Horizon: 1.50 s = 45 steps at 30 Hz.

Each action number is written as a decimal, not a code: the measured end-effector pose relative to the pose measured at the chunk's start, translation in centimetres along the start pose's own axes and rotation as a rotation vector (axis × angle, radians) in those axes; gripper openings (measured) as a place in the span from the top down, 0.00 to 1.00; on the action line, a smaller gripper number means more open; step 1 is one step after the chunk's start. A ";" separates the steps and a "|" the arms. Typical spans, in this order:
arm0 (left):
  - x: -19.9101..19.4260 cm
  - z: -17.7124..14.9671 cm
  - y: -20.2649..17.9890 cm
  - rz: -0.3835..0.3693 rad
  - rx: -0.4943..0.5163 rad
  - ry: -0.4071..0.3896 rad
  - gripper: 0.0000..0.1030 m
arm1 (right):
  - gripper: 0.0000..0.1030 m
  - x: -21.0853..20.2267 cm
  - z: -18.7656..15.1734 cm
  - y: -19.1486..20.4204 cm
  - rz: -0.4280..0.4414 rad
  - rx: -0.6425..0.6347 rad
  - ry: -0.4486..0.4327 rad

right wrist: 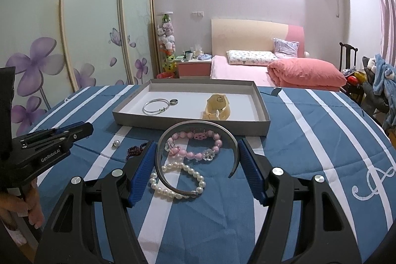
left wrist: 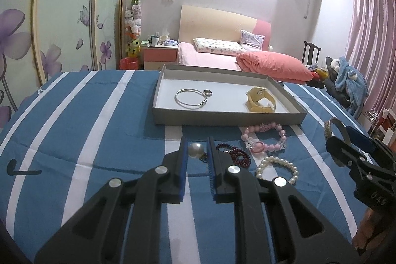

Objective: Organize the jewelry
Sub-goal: 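Carry the pearl earring and silver cuff into the grey tray and open both grippers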

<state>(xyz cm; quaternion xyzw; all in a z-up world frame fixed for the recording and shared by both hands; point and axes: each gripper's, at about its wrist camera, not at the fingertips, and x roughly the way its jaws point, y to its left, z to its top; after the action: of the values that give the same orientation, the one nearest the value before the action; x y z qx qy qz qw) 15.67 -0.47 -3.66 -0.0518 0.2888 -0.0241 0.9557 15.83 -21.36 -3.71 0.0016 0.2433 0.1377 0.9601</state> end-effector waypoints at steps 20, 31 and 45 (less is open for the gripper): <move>0.4 5.3 -0.4 0.024 0.023 -0.127 0.85 | 0.35 0.9 4.8 -0.6 -0.044 -0.007 -0.139; 3.7 8.0 -1.4 0.003 0.050 -0.136 0.85 | 0.35 3.5 6.7 -1.1 -0.055 0.002 -0.168; 11.7 10.8 -1.2 0.000 0.040 -0.102 0.85 | 0.35 11.1 8.1 -3.3 -0.061 0.089 -0.068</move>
<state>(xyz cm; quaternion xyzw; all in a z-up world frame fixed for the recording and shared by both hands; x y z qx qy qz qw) 31.35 -1.68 -1.03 -0.0335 0.2393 -0.0272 0.9700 29.82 -21.08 -2.01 0.0415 0.2161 0.0975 0.9706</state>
